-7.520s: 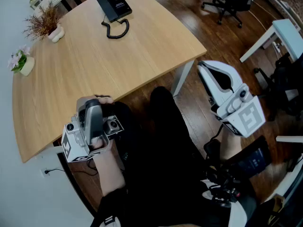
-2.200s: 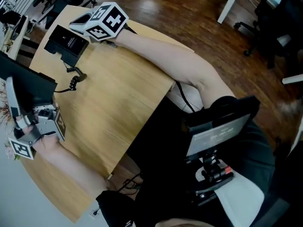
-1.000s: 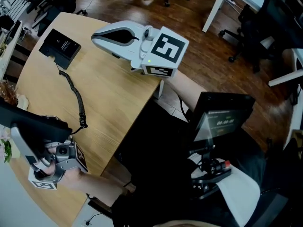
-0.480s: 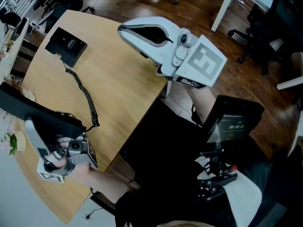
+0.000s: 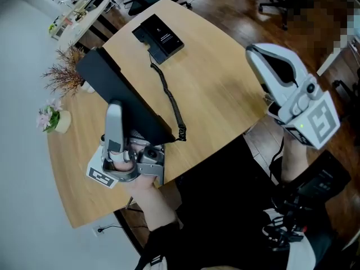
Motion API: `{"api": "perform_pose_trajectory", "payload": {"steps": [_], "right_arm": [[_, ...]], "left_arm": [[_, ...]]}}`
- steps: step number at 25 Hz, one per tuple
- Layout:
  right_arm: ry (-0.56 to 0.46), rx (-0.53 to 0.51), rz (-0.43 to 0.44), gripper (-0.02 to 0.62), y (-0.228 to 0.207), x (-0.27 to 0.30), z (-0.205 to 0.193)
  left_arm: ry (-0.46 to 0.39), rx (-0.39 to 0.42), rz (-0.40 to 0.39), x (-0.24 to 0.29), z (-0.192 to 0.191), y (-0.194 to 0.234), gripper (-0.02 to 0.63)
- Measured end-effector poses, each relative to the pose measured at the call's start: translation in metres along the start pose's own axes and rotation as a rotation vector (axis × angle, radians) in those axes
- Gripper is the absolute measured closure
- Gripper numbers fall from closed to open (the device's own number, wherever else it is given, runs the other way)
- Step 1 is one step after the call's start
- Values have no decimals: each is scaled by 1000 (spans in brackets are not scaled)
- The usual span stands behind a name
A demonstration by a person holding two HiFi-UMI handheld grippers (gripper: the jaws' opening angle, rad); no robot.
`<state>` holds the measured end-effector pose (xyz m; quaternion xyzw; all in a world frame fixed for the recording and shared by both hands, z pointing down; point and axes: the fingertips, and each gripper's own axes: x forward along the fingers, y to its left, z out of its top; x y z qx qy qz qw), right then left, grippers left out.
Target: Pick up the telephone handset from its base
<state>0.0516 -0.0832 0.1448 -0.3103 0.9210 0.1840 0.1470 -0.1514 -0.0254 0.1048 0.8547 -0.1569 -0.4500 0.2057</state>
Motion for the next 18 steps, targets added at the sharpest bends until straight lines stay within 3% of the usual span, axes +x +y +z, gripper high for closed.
{"api": "perform_pose_trajectory", "payload": {"steps": [18], "right_arm": [[-31,-46,17,592,8,-1,13]], "left_arm": [[20,11,7,2,-2,-1,526]]}}
